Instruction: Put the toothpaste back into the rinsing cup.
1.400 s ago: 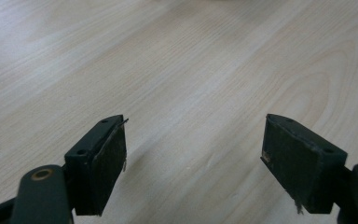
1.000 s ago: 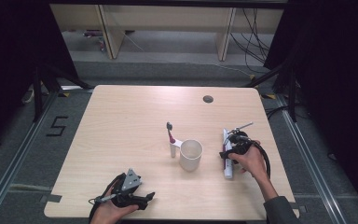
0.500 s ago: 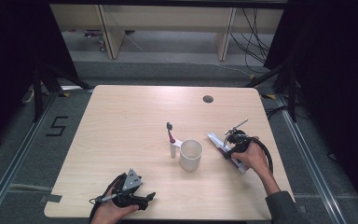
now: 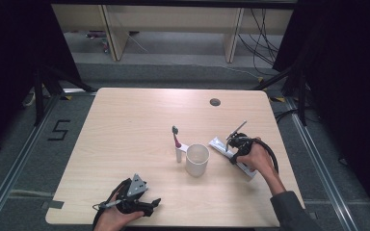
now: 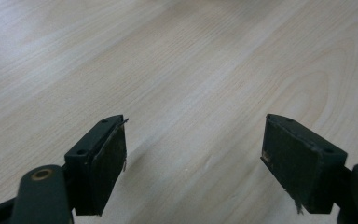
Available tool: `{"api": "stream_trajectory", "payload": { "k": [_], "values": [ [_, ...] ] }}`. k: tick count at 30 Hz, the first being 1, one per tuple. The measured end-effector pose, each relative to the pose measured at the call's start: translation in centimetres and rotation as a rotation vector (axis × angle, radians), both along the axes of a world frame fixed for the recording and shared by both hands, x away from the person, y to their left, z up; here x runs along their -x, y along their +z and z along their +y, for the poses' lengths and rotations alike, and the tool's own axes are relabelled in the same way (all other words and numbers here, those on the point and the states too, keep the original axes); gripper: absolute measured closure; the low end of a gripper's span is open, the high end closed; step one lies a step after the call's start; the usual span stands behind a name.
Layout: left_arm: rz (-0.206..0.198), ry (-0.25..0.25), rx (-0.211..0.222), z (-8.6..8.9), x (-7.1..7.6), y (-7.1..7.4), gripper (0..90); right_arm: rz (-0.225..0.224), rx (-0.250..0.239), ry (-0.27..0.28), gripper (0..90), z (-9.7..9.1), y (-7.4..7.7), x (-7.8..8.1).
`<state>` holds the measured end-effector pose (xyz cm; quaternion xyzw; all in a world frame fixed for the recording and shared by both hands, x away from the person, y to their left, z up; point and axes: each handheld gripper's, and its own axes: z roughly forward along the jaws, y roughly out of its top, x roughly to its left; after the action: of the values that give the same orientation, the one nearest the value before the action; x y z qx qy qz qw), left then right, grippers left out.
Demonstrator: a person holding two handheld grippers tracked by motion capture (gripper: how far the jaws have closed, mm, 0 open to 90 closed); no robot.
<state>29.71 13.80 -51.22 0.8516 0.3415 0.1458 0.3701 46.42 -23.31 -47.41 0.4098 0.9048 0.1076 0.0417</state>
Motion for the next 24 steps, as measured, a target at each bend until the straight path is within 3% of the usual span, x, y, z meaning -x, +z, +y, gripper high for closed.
{"api": "stream_trajectory", "payload": {
  "k": [7, 12, 14, 15, 18, 19, 22, 24],
  "values": [
    [0.001, -0.001, 0.000, 0.05, 0.06, 0.01, 21.3, 0.024, 0.038, 0.025, 75.7, 0.32, 0.10, -0.17],
    [-0.003, -0.001, -0.008, 0.03, -0.01, -0.02, 21.3, 0.035, 0.068, 0.074, 76.0, 0.22, 0.16, -0.23],
    [0.001, 0.005, 0.008, -0.01, 0.05, -0.05, 21.6, 0.047, 0.076, 0.056, 76.0, 0.42, 0.20, -0.05],
    [0.003, -0.003, -0.001, 0.07, -0.04, 0.00, 21.7, 0.044, 0.080, 0.077, 76.0, 0.38, 0.19, -0.19],
    [0.003, 0.005, 0.001, 0.04, -0.05, -0.08, 21.7, 0.070, 0.093, 0.061, 76.1, 0.62, 0.30, -0.29],
    [0.004, 0.003, 0.002, 0.03, -0.03, -0.10, 21.7, 0.055, 0.099, 0.100, 76.1, 0.48, 0.16, -0.51],
    [0.007, -0.005, -0.001, 0.07, -0.12, -0.06, 21.7, 0.087, 0.114, 0.057, 76.1, 0.95, 0.32, -0.38],
    [0.005, 0.002, 0.000, 0.04, -0.04, -0.10, 21.7, 0.089, 0.114, 0.069, 76.2, 0.93, 0.32, -0.46]
  ]
}}
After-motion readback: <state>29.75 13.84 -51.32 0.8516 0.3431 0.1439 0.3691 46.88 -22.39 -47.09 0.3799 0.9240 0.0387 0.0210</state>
